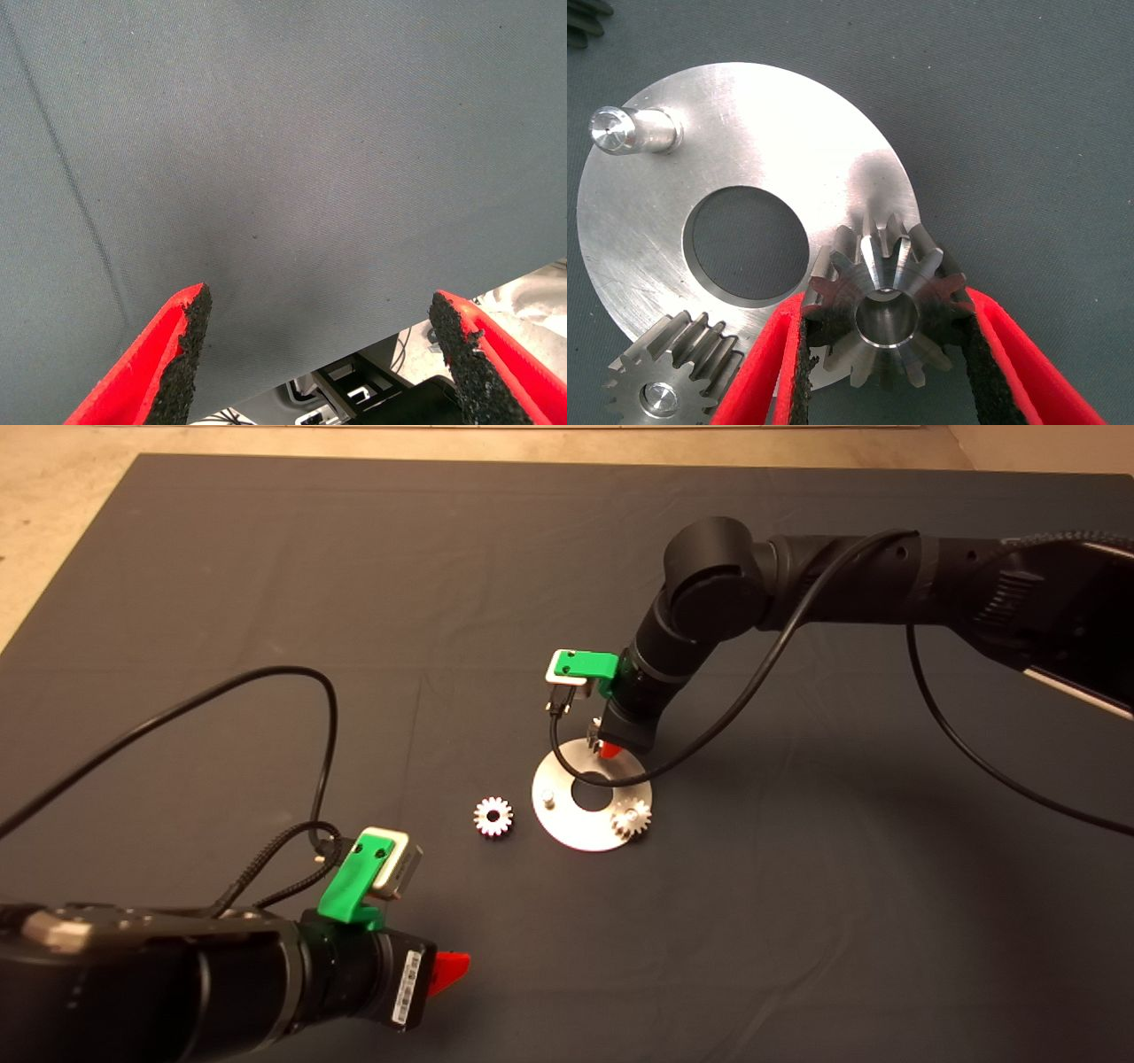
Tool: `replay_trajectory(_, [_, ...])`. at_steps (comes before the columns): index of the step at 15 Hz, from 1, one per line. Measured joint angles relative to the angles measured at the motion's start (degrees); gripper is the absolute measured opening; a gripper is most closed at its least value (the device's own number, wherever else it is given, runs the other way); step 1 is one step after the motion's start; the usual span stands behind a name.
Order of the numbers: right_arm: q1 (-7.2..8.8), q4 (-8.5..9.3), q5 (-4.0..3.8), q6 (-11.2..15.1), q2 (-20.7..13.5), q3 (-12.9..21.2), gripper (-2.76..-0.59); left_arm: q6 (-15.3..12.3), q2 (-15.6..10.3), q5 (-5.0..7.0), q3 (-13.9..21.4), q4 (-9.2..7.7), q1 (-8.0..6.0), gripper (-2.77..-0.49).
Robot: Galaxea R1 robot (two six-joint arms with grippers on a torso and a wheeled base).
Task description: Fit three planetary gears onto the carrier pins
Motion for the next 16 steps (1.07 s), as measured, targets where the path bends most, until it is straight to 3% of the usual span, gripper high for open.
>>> replay_trajectory(3, [0.00, 0.03, -0.50, 0.0, 0.0, 0.5, -2.35, 0.0, 0.0, -0.02, 0.0, -0.02, 0.00, -1.51])
replay_trajectory(8, [0.00, 0.10, -0.55, 0.0, 0.0, 0.5, -2.34, 0.0, 0.0, -0.02, 0.0, -0.02, 0.00, -1.51])
replay_trajectory(16, [0.00, 0.30, -1.33, 0.0, -0.2, 0.7, -2.34, 0.0, 0.0, -0.02, 0.0, -0.02, 0.00, -1.51])
